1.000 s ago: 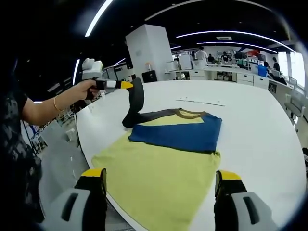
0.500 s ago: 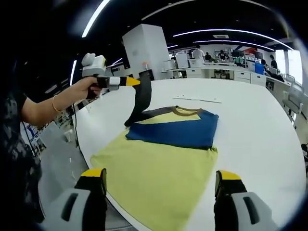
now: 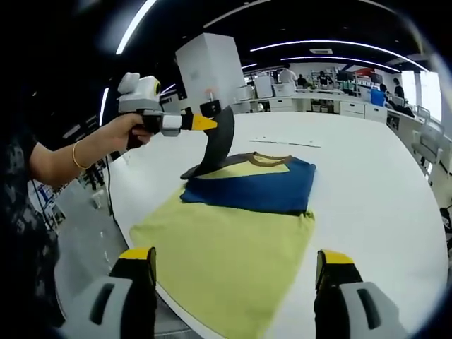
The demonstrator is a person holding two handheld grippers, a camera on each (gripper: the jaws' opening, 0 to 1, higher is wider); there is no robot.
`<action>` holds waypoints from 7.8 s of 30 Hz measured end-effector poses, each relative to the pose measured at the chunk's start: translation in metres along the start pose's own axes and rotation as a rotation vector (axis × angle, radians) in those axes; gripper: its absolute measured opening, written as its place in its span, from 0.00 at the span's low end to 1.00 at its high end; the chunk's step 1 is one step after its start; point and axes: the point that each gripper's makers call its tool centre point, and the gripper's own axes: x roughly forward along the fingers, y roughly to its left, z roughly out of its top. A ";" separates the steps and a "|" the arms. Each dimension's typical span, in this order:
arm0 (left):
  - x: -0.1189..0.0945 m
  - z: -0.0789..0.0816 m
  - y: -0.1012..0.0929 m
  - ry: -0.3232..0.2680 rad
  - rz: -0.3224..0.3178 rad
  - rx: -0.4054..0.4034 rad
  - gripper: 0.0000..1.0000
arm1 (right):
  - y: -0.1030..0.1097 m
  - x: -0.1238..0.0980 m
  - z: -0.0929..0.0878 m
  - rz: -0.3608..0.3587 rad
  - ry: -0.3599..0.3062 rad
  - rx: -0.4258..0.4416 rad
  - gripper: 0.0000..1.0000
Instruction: Fold the garment on the visible template until the final outline fits inside the template.
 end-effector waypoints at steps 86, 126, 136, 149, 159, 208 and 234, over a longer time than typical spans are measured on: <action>-0.018 -0.109 0.025 0.133 0.042 0.155 0.99 | -0.058 0.059 0.000 -0.048 0.038 0.061 0.43; -0.042 -0.170 0.136 0.244 0.226 0.057 0.11 | -0.095 0.109 -0.015 -0.161 0.084 0.093 0.04; -0.038 -0.179 0.139 0.271 0.236 0.030 0.02 | -0.098 0.107 -0.011 -0.175 0.071 0.123 0.00; -0.039 -0.179 0.138 0.283 0.243 0.044 0.01 | -0.100 0.100 0.006 -0.178 0.043 0.131 0.00; -0.057 -0.170 0.137 0.294 0.200 0.098 0.10 | -0.098 0.102 0.002 -0.170 0.068 0.137 0.00; 0.052 -0.128 0.187 0.244 0.240 0.049 0.08 | -0.085 0.110 0.008 -0.102 0.047 0.171 0.00; 0.052 -0.107 0.195 0.091 0.228 -0.160 0.00 | -0.092 0.098 0.033 -0.139 -0.010 0.162 0.00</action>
